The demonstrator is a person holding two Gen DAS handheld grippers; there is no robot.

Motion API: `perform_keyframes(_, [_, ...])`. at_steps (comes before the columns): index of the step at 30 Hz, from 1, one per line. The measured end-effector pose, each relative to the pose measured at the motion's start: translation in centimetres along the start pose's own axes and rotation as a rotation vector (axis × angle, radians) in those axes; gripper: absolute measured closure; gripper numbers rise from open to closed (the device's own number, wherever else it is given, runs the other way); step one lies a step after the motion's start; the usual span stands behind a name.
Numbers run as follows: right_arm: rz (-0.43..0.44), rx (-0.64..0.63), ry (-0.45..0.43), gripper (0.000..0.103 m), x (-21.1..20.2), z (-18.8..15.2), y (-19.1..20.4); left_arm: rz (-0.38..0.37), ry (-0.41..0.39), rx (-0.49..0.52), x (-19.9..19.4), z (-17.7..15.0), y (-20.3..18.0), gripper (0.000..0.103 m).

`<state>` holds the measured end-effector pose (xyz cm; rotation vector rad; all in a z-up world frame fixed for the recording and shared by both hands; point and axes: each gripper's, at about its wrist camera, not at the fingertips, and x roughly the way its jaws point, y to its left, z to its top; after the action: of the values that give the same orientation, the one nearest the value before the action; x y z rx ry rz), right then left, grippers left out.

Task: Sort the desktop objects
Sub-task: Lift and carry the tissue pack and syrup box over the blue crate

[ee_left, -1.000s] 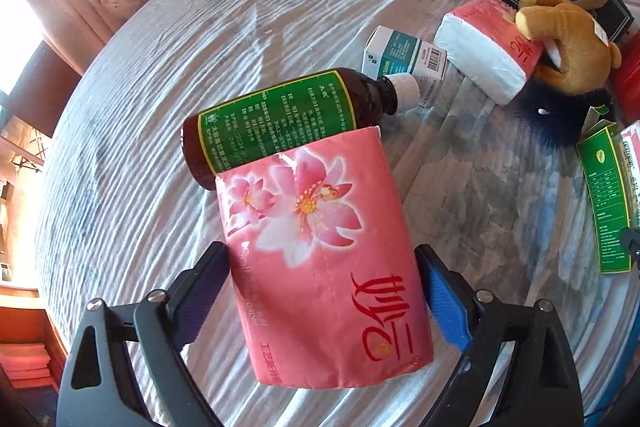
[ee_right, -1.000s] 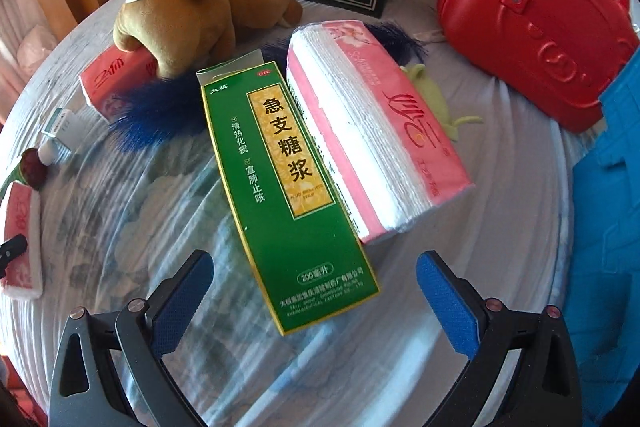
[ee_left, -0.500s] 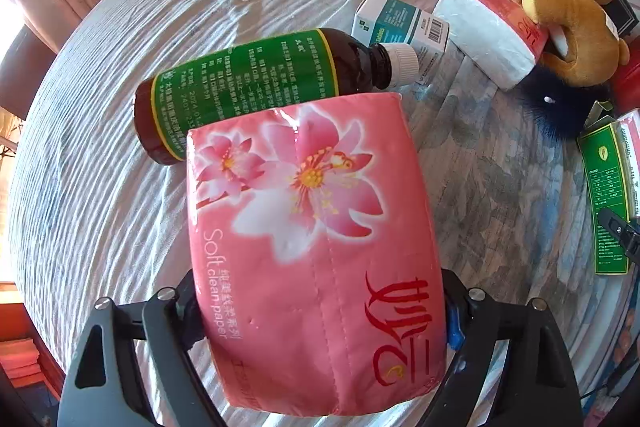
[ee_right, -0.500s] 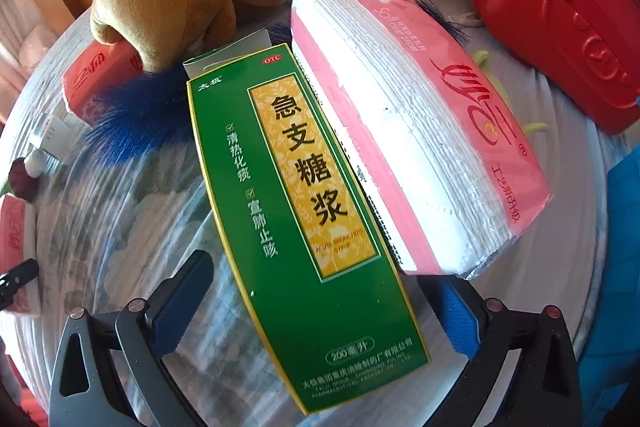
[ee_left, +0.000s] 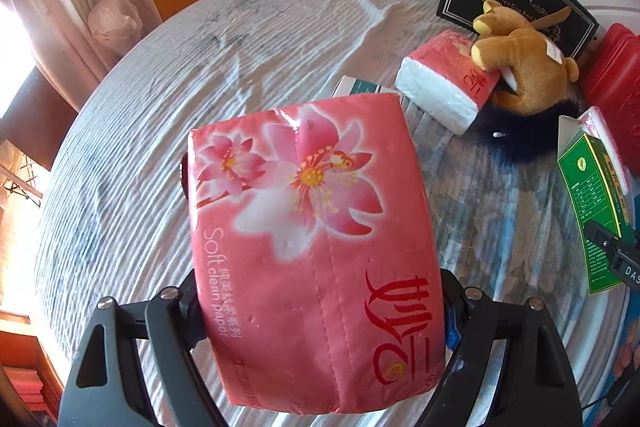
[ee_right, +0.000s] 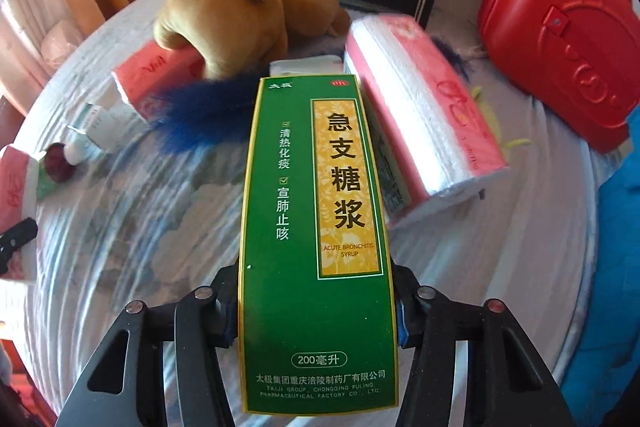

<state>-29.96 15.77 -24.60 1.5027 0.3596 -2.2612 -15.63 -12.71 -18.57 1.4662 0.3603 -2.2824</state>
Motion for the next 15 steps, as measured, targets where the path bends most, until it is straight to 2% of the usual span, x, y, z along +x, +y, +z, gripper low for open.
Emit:
perform_keyframes(7, [-0.013,0.002,-0.117,0.050,-6.5,-0.4,0.0,-0.018,-0.103,0.024,-4.1,-0.1,-0.6,0.019])
perform_keyframes(15, [-0.045,0.031,-0.266,0.050,-13.6,-3.1,2.6,-0.052,-0.229,0.086,-10.0,-0.9,-2.0,0.019])
